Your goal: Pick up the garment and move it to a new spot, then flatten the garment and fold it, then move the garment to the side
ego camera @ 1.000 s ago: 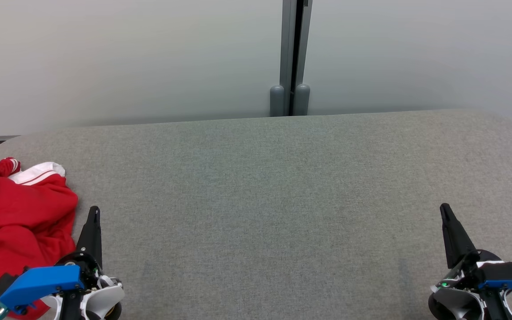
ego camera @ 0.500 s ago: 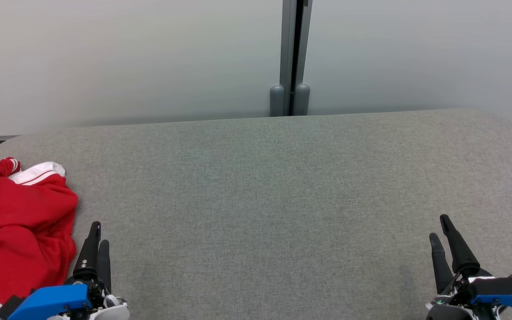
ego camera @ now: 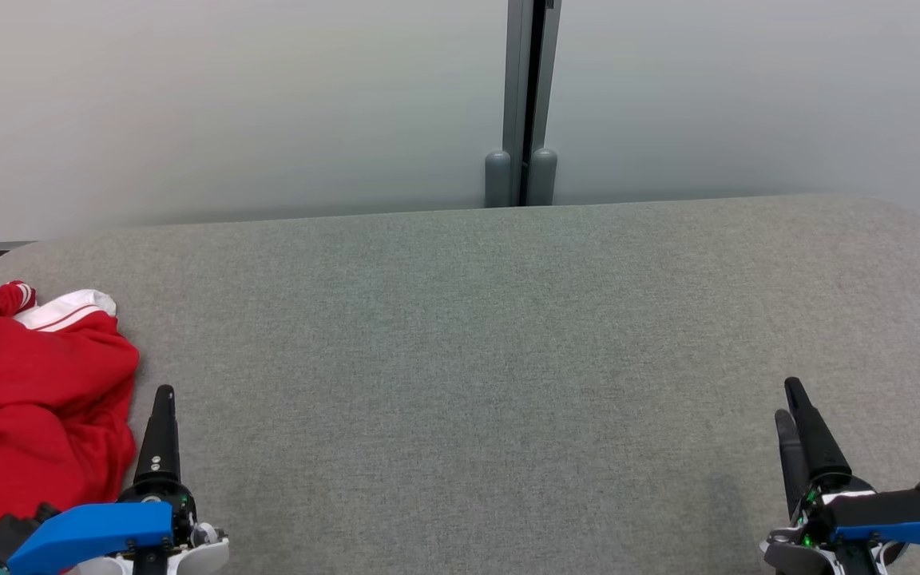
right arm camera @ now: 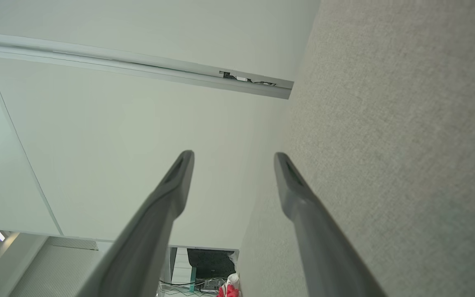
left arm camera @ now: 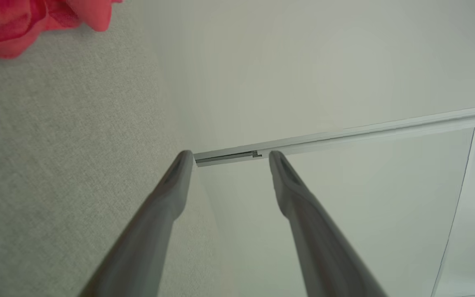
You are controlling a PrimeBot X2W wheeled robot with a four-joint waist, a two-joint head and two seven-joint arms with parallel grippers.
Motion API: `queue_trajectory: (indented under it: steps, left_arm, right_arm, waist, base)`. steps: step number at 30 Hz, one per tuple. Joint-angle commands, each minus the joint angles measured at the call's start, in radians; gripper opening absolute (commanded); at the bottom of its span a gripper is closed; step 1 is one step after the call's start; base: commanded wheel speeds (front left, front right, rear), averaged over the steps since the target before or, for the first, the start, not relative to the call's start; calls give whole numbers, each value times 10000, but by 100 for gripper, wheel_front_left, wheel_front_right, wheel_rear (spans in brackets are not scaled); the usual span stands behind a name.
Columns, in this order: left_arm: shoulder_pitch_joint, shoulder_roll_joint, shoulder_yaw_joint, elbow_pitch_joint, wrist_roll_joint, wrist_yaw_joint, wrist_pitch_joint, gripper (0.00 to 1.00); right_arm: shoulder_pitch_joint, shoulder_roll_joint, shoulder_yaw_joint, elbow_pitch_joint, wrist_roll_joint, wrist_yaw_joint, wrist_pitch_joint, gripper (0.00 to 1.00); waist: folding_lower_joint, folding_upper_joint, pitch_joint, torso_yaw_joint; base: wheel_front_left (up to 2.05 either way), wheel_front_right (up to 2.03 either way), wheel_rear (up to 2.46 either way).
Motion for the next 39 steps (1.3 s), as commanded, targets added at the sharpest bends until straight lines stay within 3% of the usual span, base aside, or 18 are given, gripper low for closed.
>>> queue_trajectory:
  steps: [1,19,39]
  left_arm:
    - [-292,73,-30,-248,501,4,-121,100]
    - [-226,92,-469,-781,3877,488,-784,100]
    - [-44,109,-795,-759,6856,658,-1434,100]
  right_arm:
    - [-131,-49,46,-239,-375,7,-125,100]
    - [-103,-60,321,-622,-2833,11,-792,100]
    - [-20,-72,583,-635,-5440,16,-1444,100]
  waist:
    - [0,0,3,0]
    - [0,0,33,17]
    - [0,0,16,71]
  base:
    - [0,0,0]
    - [0,0,0]
    - [0,0,0]
